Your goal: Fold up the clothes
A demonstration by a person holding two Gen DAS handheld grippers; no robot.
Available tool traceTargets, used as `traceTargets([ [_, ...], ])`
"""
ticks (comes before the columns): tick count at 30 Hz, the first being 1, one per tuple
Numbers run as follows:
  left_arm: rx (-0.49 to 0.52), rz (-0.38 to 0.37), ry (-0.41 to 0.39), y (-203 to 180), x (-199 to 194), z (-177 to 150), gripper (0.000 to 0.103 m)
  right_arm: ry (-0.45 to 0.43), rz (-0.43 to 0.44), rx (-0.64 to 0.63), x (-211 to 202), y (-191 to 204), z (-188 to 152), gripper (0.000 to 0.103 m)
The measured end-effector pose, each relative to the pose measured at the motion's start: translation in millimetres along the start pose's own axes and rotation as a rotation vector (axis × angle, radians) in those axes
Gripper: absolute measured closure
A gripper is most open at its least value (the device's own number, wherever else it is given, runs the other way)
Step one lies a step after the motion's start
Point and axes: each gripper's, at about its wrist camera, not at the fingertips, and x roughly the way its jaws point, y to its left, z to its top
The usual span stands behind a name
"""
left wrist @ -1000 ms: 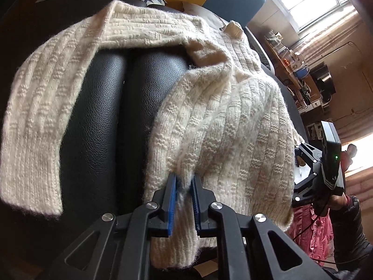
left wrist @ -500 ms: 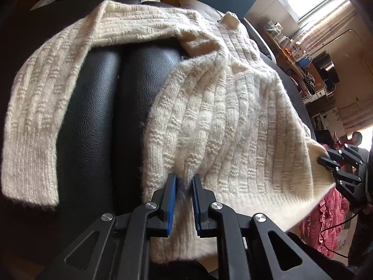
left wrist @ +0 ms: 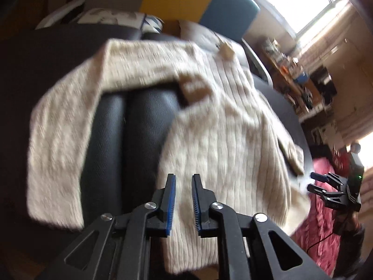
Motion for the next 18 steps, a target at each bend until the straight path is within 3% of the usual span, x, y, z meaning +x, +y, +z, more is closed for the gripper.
traceTargets([
  [1,-0.01,-0.005,-0.007,0.7,3.3,9.0,0.084,-0.045,0.005,0.025,-5.2,-6.7,11.5,0.043],
  [2,-0.013,-0.012,-0.014,-0.3,7.5,17.2,0.083,-0.093,0.007,0.051,-8.5,-10.5,20.9,0.039],
  [6,0.007,-0.043,-0.039,-14.6,29.6,49.8,0.077,-0.202,0.02,0.134,-3.4,-28.2,57.6,0.037],
  [9,0.052,-0.002,-0.024,-30.6,56.6,71.8,0.074,-0.235,0.058,0.216,22.7,-49.3,90.2,0.037],
  [13,0.179,0.127,0.038,-53.0,99.1,85.4,0.072,-0.197,0.027,0.287,66.5,-71.2,122.7,0.037],
  [17,0.279,0.315,0.085,-56.8,131.6,80.7,0.073,-0.159,-0.026,0.335,97.4,-90.6,133.7,0.037],
  [18,0.278,0.316,0.078,-53.9,131.3,78.5,0.073,-0.151,-0.044,0.337,104.0,-94.3,135.3,0.037],
])
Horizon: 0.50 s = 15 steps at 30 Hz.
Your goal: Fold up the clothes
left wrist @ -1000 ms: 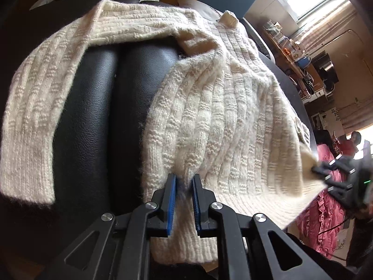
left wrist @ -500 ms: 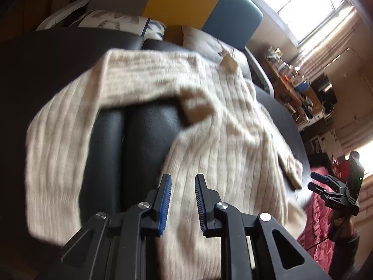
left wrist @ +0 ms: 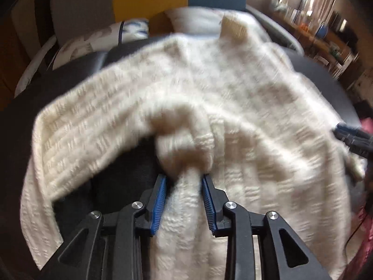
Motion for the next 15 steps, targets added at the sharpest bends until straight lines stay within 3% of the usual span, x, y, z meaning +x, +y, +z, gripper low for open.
traceTargets([
  [2,0.001,0.016,0.004,3.8,-0.2,-4.5,0.08,0.013,-0.058,-0.004,11.1,-7.8,-0.4,0.037],
  [5,-0.031,0.01,0.022,17.2,-3.2,-9.8,0.082,0.013,-0.108,-0.009,14.5,-21.9,-4.8,0.036],
  [7,-0.052,0.004,0.025,27.0,-5.4,-14.1,0.082,0.018,-0.13,0.002,14.0,-34.4,-7.0,0.029],
  [10,-0.075,0.011,0.028,36.9,-7.3,-17.1,0.082,0.027,-0.135,0.058,13.8,-60.6,-9.3,0.011],
  [15,-0.158,0.042,-0.008,52.4,-30.3,-26.8,0.081,0.021,-0.102,0.123,1.0,-88.5,-10.3,0.011],
])
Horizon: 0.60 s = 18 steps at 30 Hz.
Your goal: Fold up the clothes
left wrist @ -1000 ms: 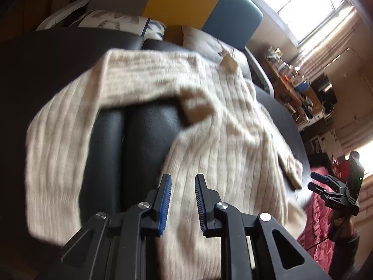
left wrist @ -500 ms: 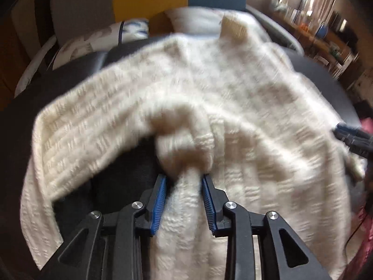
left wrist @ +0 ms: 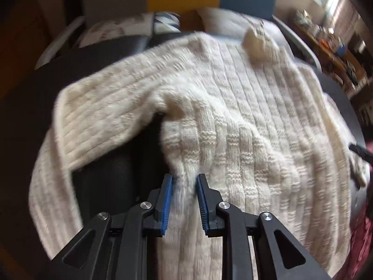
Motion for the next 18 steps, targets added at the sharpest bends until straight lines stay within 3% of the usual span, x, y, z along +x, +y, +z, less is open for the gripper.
traceTargets([
  [2,-0.014,-0.017,-0.051,3.6,-19.2,-12.6,0.081,-0.046,0.068,-0.025,-26.2,3.7,-6.8,0.012],
  [4,-0.004,-0.092,-0.09,-0.1,-36.6,-28.2,0.081,-0.076,0.157,-0.092,-55.6,15.0,-23.3,0.012],
  [8,0.05,-0.247,-0.126,-16.1,-55.2,-60.1,0.081,-0.027,0.318,-0.22,-92.9,45.3,-73.8,0.016],
  [9,0.072,-0.263,-0.132,-22.8,-55.7,-68.9,0.081,-0.001,0.33,-0.249,-94.2,55.6,-89.3,0.02],
  [11,0.101,-0.261,-0.118,-32.7,-51.7,-79.8,0.081,0.052,0.319,-0.317,-91.0,72.9,-116.4,0.042],
  [12,0.114,-0.26,-0.11,-37.6,-49.6,-85.1,0.081,0.073,0.311,-0.342,-87.7,78.9,-126.2,0.045],
  [16,0.109,-0.212,-0.054,-41.2,-29.1,-98.9,0.081,0.128,0.321,-0.361,-68.8,94.7,-146.3,0.046],
  [18,0.092,-0.194,-0.023,-36.1,-16.7,-103.8,0.081,0.105,0.26,-0.421,-64.4,110.5,-153.1,0.046],
])
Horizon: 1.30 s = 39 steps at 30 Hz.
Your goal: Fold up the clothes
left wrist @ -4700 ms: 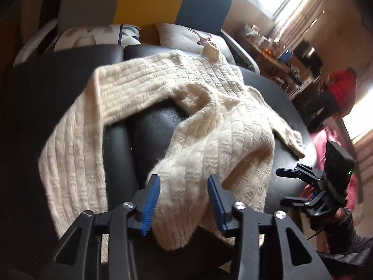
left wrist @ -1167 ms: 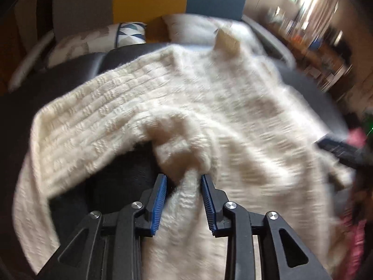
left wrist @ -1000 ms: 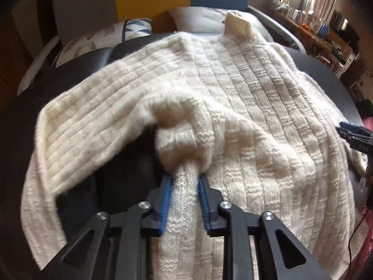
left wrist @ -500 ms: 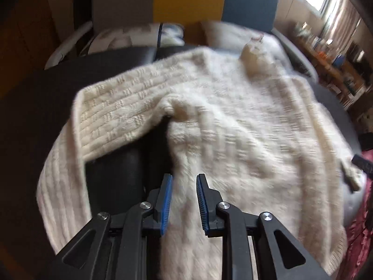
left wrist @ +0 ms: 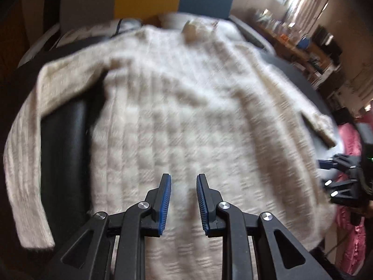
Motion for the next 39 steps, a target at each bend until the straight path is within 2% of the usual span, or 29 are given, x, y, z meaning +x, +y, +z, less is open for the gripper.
traceTargets([
  [1,-0.009,0.007,0.013,3.4,5.2,-2.8,0.081,-0.004,-0.027,-0.032,0.6,8.1,2.1,0.057],
  [2,-0.009,-0.004,-0.003,5.9,3.8,-4.5,0.081,-0.001,-0.043,-0.063,0.1,17.6,3.2,0.088],
  [3,-0.002,0.0,-0.001,7.1,3.0,-5.0,0.081,0.008,-0.107,-0.127,-0.6,31.6,3.5,0.096],
  [5,-0.002,0.004,0.0,11.2,1.9,-5.7,0.081,0.034,-0.338,-0.356,-3.5,66.4,-6.0,0.096],
  [6,-0.006,-0.003,-0.001,13.7,1.6,-6.3,0.081,0.043,-0.414,-0.419,-8.5,74.2,-11.9,0.096],
  [9,-0.018,-0.014,0.001,17.3,-1.0,-4.0,0.081,0.072,-0.507,-0.4,-31.4,64.9,-29.6,0.096],
  [11,-0.011,0.001,0.014,13.8,-0.8,1.3,0.081,0.11,-0.533,-0.338,-34.2,47.2,-44.5,0.096],
  [13,-0.005,0.009,0.027,11.2,-2.6,5.0,0.081,0.154,-0.514,-0.295,-26.2,34.4,-57.2,0.096],
  [16,-0.004,-0.002,0.027,11.0,-11.5,9.1,0.081,0.129,-0.39,-0.202,-29.6,25.9,-54.9,0.094],
  [18,0.009,-0.009,-0.028,12.8,-23.6,12.4,0.081,0.083,-0.346,-0.152,-43.3,18.7,-45.1,0.078],
  [20,0.019,-0.01,-0.08,15.1,-32.2,16.3,0.081,0.021,-0.343,-0.111,-60.9,8.8,-30.5,0.045],
  [21,0.016,-0.024,-0.098,16.4,-35.1,18.2,0.081,-0.011,-0.341,-0.091,-69.7,3.8,-23.1,0.042],
  [24,0.004,-0.052,-0.122,20.0,-37.6,28.3,0.081,-0.134,-0.263,-0.024,-84.3,-6.9,9.4,0.04],
  [27,0.02,-0.055,-0.132,14.8,-27.9,35.5,0.081,-0.211,-0.17,0.008,-71.4,-5.0,43.2,0.038],
  [29,0.02,-0.05,-0.121,16.5,-17.7,40.6,0.081,-0.212,-0.067,0.046,-47.8,-3.7,61.2,0.038],
  [31,0.0,0.006,-0.056,25.3,0.3,35.6,0.081,-0.164,-0.011,0.081,-17.4,1.8,70.2,0.038],
  [32,-0.007,0.041,-0.016,30.9,9.4,31.8,0.081,-0.139,-0.031,0.092,-5.8,-0.5,69.3,0.038],
  [33,-0.014,0.016,-0.046,35.8,6.4,26.3,0.08,-0.126,-0.055,0.108,0.3,-5.8,65.4,0.038],
  [35,-0.029,0.015,-0.029,42.4,3.6,21.1,0.08,-0.099,-0.101,0.141,12.6,-16.3,57.4,0.038],
  [37,-0.035,0.031,-0.006,41.0,2.2,23.1,0.081,-0.072,-0.148,0.174,24.8,-26.8,49.5,0.033],
  [39,-0.041,0.047,0.018,39.4,0.6,25.1,0.081,-0.075,-0.158,0.174,27.8,-28.6,44.9,0.032],
])
